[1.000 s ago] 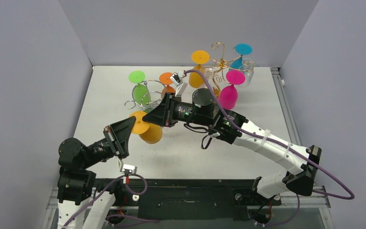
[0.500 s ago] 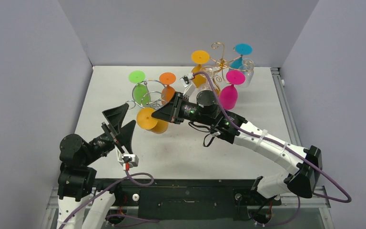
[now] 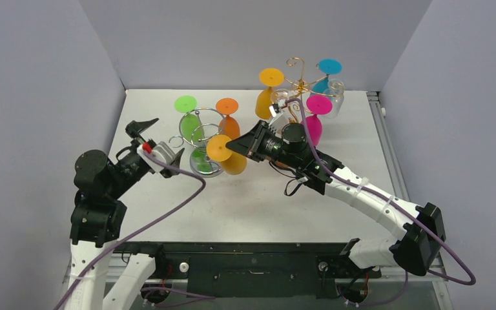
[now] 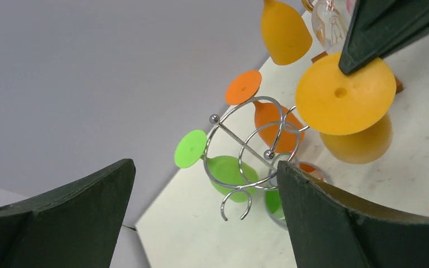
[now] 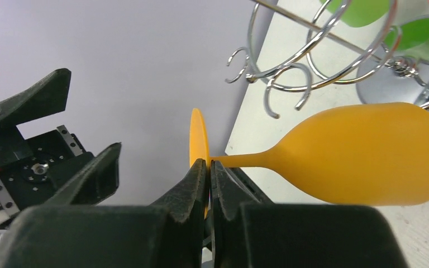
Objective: Place the wine glass upside down on the wine glass rack
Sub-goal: Turn the wine glass upside down at the wine rack.
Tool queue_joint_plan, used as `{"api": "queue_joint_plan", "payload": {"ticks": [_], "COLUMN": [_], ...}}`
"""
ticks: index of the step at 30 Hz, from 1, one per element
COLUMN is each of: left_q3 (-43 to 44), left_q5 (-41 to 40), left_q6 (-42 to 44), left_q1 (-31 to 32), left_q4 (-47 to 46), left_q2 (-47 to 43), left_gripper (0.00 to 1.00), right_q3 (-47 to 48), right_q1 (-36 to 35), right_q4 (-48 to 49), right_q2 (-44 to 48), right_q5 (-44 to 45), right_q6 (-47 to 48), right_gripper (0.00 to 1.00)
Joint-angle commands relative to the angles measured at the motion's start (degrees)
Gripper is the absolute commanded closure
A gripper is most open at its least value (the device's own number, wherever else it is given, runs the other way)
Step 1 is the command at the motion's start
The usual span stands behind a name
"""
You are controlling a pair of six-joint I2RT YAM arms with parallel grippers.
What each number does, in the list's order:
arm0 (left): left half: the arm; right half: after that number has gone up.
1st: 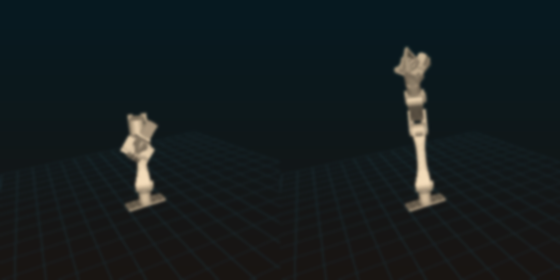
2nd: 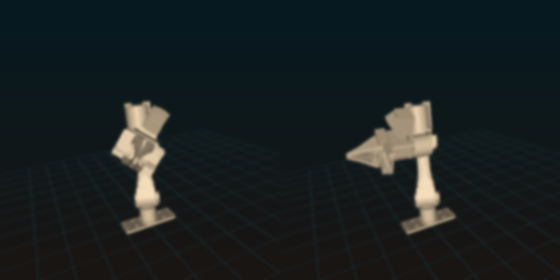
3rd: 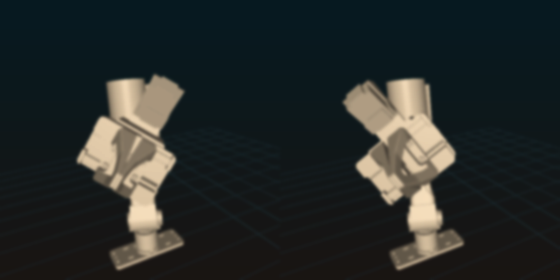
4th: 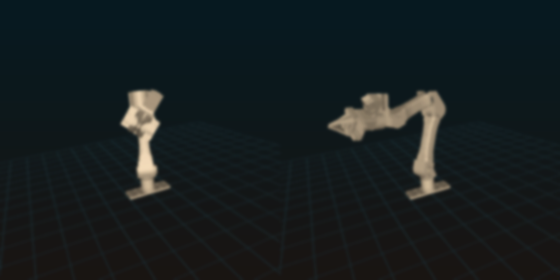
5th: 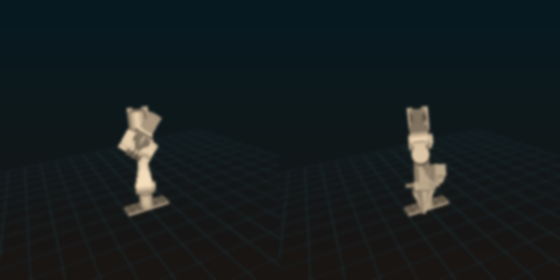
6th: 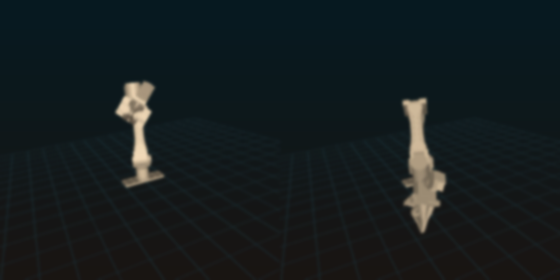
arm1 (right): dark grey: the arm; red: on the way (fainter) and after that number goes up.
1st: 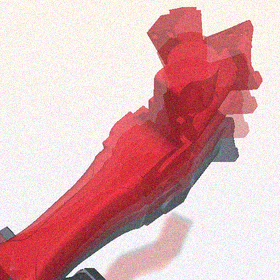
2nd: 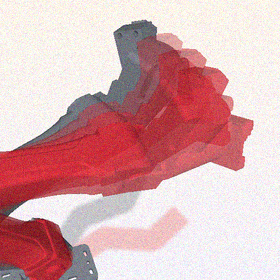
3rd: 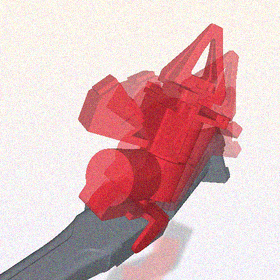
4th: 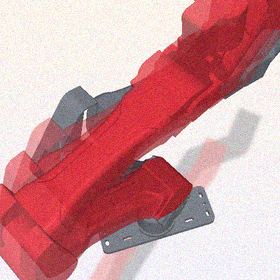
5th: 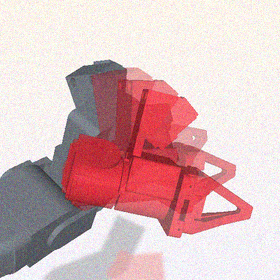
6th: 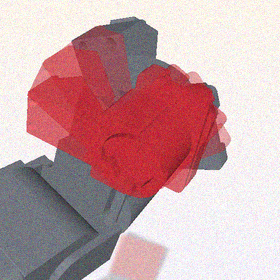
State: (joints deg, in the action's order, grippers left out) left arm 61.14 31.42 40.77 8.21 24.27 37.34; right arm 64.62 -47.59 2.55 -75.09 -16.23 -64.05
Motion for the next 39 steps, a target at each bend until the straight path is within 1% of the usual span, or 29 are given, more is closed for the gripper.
{"api": "queue_joint_plan", "payload": {"ticks": [1, 4, 7, 16, 28, 39], "left_q3": [4.9, 6.6, 7.1, 7.0, 6.6, 7.2], "left_q5": [-6.6, -7.2, -7.9, -9.7, -10.5, -10.3], "left_q6": [-22.3, -26.1, -27.6, -28.0, -28.3, -30.8], "left_q1": [-0.1, -0.4, -0.5, -0.5, -0.5, -0.5], "left_q4": [-0.2, 0.5, 0.3, 0.4, -0.1, 1.3], "left_q2": [4.0, 5.9, 6.7, 6.5, 5.8, 6.6], "left_gripper": [0.04, 0.04, 0.04, 0.04, 0.04, 0.04], "right_q3": [-1.7, -2.5, -2.3, -1.8, -1.4, 0.9], "right_q1": [1.8, 2.9, 3.3, 3.4, 3.4, 3.3], "right_q4": [6.6, 8.3, 9.7, 14.0, 13.9, 14.3], "right_q2": [1.8, 1.1, 0.1, -3.7, -5.5, -9.0], "right_q5": [1.7, 1.7, 1.7, 0.9, 1.5, 2.9], "right_q6": [-2.1, -3.1, -3.9, -7.5, -8.0, -8.5], "right_gripper": [1.0, 1.0, 1.0, 1.0, 1.0, 1.0]}}
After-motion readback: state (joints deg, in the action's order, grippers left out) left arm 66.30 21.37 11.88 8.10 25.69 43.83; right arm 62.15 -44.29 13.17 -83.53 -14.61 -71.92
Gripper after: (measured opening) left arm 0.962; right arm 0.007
